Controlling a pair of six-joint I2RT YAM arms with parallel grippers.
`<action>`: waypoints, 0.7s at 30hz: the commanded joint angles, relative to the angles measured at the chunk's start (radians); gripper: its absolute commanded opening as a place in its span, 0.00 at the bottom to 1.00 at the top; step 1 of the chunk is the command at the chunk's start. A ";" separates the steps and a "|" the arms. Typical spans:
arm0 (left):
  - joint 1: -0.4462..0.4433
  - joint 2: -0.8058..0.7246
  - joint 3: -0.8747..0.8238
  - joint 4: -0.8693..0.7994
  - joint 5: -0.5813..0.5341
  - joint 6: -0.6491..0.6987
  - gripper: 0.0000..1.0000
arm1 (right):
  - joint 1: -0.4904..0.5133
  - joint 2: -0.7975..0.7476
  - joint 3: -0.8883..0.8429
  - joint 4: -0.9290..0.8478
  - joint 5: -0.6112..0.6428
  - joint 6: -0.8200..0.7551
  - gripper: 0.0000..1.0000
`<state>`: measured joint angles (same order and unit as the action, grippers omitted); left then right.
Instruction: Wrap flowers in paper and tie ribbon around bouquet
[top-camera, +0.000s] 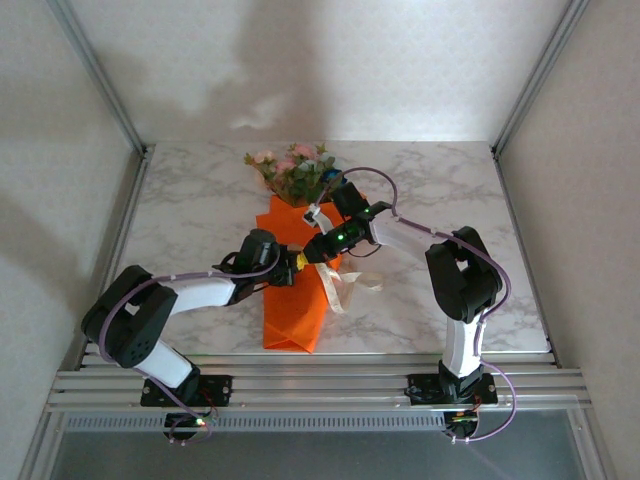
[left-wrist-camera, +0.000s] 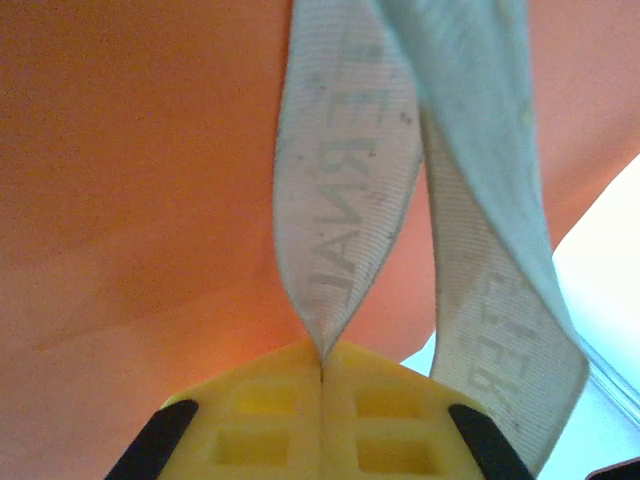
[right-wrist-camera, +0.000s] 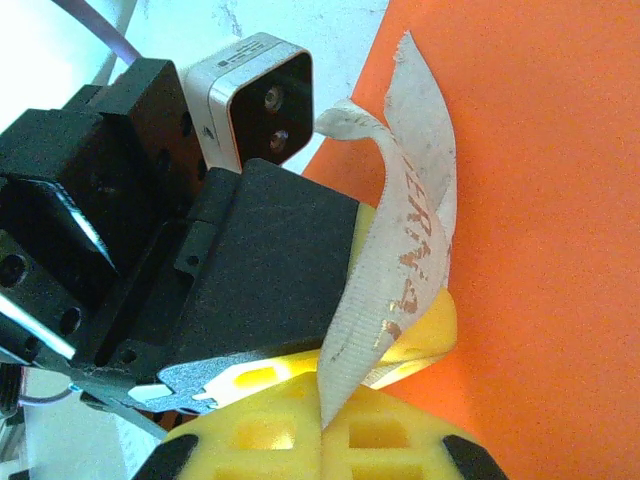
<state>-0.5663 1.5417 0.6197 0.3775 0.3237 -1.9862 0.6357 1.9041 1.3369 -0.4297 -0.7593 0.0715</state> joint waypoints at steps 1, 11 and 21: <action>-0.009 -0.052 -0.013 -0.029 -0.021 -0.104 0.00 | 0.009 -0.036 0.000 -0.009 0.034 -0.002 0.04; 0.013 -0.147 -0.109 -0.029 -0.022 -0.089 0.00 | -0.026 -0.325 -0.175 0.007 0.443 0.371 0.46; 0.023 -0.163 -0.110 -0.077 0.001 -0.063 0.00 | 0.009 -0.516 -0.456 -0.034 0.579 1.555 0.40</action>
<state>-0.5526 1.4002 0.5137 0.3344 0.3180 -1.9858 0.6270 1.4025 0.9417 -0.4938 -0.2047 1.1732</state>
